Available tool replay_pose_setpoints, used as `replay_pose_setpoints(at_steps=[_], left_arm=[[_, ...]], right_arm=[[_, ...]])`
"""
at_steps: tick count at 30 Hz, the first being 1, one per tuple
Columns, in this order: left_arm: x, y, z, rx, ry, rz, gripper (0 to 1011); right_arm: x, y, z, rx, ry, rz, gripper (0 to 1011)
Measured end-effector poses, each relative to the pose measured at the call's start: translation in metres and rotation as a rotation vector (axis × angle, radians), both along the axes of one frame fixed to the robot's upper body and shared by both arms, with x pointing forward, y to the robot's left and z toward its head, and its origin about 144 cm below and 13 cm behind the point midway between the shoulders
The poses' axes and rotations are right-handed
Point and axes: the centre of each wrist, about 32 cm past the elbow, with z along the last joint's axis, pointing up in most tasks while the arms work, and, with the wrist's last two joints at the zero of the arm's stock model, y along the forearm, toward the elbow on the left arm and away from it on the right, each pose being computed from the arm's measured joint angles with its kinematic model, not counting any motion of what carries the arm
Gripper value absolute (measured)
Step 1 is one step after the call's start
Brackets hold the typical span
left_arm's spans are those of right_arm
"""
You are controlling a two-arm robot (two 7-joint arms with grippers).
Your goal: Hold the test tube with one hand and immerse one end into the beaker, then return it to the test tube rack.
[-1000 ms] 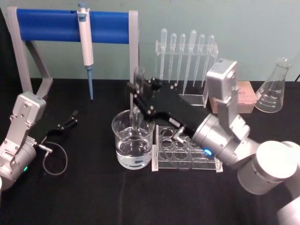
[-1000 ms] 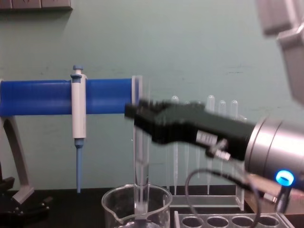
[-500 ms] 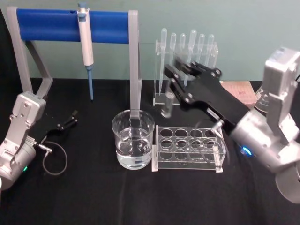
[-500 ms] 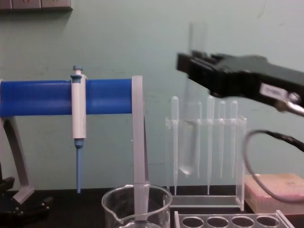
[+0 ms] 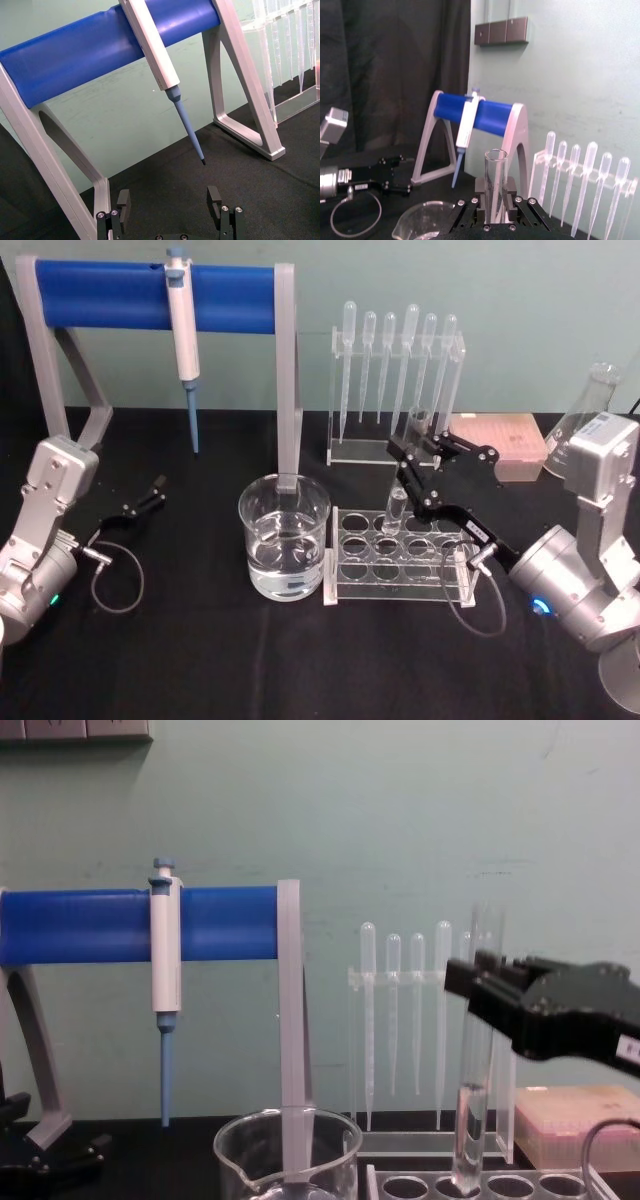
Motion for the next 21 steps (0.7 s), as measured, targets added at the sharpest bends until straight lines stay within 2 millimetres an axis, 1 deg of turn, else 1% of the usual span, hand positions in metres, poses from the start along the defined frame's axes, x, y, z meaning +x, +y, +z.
replay_pose_setpoints(at_steps=[3, 8, 21], left_arm=[[0.0000, 0.0000, 0.0000, 0.000, 0.000, 0.000, 1000], [0.0000, 0.0000, 0.0000, 0.000, 0.000, 0.000, 1000], [0.0000, 0.0000, 0.0000, 0.000, 0.000, 0.000, 1000]], right_arm=[[0.0008, 0.0014, -0.0047, -0.005, 0.011, -0.002, 228], [0.0002, 0.0038, -0.0062, -0.010, 0.017, -0.002, 228], [-0.0040, 0.0092, -0.0015, -0.021, 0.021, 0.006, 228]])
